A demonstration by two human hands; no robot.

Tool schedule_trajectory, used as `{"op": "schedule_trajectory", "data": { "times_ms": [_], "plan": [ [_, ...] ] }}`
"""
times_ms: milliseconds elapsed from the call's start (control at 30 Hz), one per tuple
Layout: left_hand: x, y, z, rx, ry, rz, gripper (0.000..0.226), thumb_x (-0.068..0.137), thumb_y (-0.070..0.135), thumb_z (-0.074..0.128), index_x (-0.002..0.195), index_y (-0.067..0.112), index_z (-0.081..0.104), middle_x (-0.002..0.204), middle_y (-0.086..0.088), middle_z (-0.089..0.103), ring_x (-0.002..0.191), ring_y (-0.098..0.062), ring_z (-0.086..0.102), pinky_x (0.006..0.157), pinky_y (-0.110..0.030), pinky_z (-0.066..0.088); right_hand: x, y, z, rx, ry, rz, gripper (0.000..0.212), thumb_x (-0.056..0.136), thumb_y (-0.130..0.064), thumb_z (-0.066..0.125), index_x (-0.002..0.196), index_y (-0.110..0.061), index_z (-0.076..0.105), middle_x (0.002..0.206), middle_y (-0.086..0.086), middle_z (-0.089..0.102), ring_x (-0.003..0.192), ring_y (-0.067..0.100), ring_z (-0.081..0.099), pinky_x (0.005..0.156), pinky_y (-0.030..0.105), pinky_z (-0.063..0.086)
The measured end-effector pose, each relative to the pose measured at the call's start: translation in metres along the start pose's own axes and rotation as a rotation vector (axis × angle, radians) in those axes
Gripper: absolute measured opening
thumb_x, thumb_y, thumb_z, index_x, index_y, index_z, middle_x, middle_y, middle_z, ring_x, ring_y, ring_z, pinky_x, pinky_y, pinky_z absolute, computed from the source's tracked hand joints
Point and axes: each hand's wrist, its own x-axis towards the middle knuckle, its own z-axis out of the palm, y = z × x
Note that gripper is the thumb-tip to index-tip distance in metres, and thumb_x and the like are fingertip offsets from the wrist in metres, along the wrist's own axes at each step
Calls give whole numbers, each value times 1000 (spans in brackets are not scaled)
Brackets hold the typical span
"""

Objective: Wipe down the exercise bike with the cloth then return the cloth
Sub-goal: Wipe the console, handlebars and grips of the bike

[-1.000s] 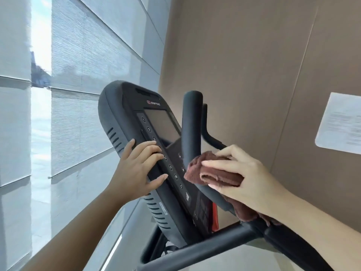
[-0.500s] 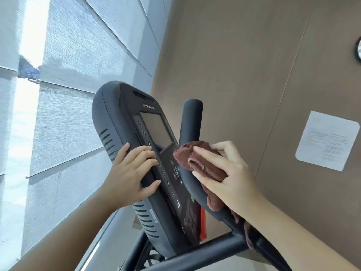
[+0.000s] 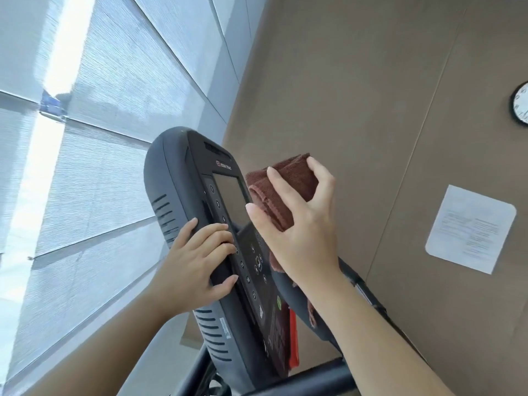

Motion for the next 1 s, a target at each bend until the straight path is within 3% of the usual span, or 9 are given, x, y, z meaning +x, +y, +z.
{"op": "schedule_trajectory", "data": {
  "times_ms": [100,233,333,467,633,733,800,867,1000],
  "plan": [
    [1,-1,-1,3,-5,11,38,74,47,52,92,16,65,104,3,64,116,-16,45,105,-45,21,5,-4,2,84,49,84,50,79,-57,47,115,-27,63,138,5,32,121,26,40,94,29,40],
    [0,0,-1,3,-27,6,37,73,47,53,92,17,64,104,3,64,115,-18,51,106,-43,18,6,-1,5,44,87,69,36,80,-35,66,115,-23,64,135,9,37,117,30,44,92,43,48],
    [-1,-1,0,-7,-34,2,36,74,47,53,92,18,64,104,3,63,115,-18,51,107,-42,17,6,6,3,12,66,46,35,79,-26,70,113,-24,65,134,9,38,115,31,46,90,45,48],
    [-1,-1,0,-13,-21,2,36,74,46,53,92,17,64,104,2,64,116,-17,49,107,-42,17,-22,11,-9,-29,-12,-30,34,76,-24,72,109,-25,66,129,6,41,113,18,48,86,34,51],
    [-2,0,-3,-8,-18,-5,40,75,47,49,93,14,64,105,0,64,117,-18,48,107,-43,16,-49,14,-30,-91,-219,-136,34,75,-29,72,108,-26,65,126,7,44,112,19,50,89,28,49],
    [-4,2,-4,-14,-21,-13,40,75,47,49,92,14,64,105,0,64,117,-18,48,107,-44,17,-29,13,-31,53,-76,-102,33,77,-21,73,109,-16,67,120,8,43,111,15,48,98,15,39],
    [-4,2,-3,-14,-15,-18,39,74,46,49,92,14,64,105,0,64,118,-17,44,107,-44,16,-6,8,-24,93,81,-64,33,79,-21,71,110,-13,66,118,5,41,111,15,47,98,14,37],
    [-4,2,-1,-11,-6,-14,39,74,46,50,92,14,64,106,0,64,118,-16,44,107,-44,16,13,-1,-14,5,82,-28,32,80,-28,68,110,-17,66,120,7,45,109,21,46,90,20,41],
    [-3,0,0,-6,11,-2,40,74,46,51,94,15,64,106,0,64,119,-16,43,107,-45,17,2,-4,-5,-299,-80,-81,30,82,-32,64,110,-21,66,132,13,44,100,34,45,75,38,48]
  ]
}}
